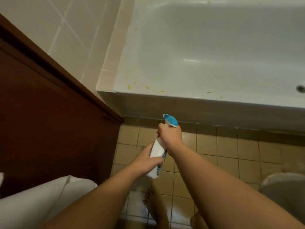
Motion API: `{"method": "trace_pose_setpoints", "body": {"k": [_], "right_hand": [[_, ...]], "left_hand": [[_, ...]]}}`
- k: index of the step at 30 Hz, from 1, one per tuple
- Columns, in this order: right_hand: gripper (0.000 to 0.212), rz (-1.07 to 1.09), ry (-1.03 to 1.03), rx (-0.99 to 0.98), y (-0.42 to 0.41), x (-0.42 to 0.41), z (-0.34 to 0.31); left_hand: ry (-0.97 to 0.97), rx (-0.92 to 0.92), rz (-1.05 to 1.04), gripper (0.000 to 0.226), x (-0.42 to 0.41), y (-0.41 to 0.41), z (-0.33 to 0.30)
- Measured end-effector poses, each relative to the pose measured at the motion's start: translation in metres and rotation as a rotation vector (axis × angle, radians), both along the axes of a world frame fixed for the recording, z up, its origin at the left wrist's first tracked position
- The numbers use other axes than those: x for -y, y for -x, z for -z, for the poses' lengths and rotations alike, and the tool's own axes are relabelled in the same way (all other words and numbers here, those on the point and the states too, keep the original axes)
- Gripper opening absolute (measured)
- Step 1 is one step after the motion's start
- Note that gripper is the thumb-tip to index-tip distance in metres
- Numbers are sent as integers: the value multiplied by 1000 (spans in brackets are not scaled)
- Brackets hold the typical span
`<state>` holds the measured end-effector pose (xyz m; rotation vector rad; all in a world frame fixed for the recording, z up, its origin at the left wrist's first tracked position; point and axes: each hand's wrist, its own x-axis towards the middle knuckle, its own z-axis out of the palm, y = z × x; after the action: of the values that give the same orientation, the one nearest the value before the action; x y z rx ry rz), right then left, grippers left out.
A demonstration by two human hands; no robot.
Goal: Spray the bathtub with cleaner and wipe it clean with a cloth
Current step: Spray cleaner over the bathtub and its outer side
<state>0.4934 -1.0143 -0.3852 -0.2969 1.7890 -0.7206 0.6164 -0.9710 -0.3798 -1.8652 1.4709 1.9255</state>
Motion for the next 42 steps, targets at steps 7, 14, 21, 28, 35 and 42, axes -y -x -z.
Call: {"method": "trace_pose_setpoints", "body": {"k": [7, 14, 21, 28, 35, 42], "right_hand": [[21, -35, 25, 6, -33, 4, -3], [14, -67, 2, 18, -31, -3, -1], [24, 83, -49, 20, 12, -20, 5], [19, 261, -59, 18, 85, -44, -5], [30, 368, -40, 32, 164, -78, -60], [38, 402, 77, 75, 249, -110, -153]], "left_hand": [[7, 16, -41, 80, 0, -31, 0], [-23, 20, -31, 82, -9, -30, 0], [-32, 4, 97, 73, -8, 7, -1], [-10, -34, 236, 71, -12, 74, -10], [-20, -85, 415, 68, -15, 149, -61], [53, -114, 548, 75, -26, 227, -155]]}}
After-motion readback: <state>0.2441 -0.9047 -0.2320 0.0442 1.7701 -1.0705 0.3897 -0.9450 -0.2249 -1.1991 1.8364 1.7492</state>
